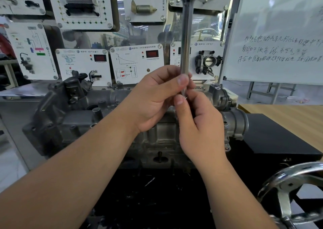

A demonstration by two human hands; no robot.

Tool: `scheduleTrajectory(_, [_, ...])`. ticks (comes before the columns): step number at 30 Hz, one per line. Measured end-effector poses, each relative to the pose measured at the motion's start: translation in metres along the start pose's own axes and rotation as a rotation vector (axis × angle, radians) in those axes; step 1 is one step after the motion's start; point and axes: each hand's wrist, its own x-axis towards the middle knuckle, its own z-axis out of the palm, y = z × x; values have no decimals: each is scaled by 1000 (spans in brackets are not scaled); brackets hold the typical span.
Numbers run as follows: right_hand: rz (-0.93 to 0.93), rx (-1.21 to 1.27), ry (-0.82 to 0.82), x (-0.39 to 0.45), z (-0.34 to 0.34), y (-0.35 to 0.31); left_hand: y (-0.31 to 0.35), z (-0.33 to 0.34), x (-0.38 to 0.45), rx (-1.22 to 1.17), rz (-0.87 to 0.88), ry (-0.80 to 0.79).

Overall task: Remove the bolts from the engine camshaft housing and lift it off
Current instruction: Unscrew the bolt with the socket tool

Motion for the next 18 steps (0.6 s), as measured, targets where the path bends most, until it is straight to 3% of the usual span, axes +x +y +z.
scheduleTrajectory(8, [22,32,-28,2,0,0,0,2,1,-6,-17,5])
scheduleTrajectory(13, [11,94,38,1,0,2,-1,2,-1,-32,4,47])
scheduleTrajectory(18, [24,37,-35,3,-2,0,1,1,1,-16,-28,66])
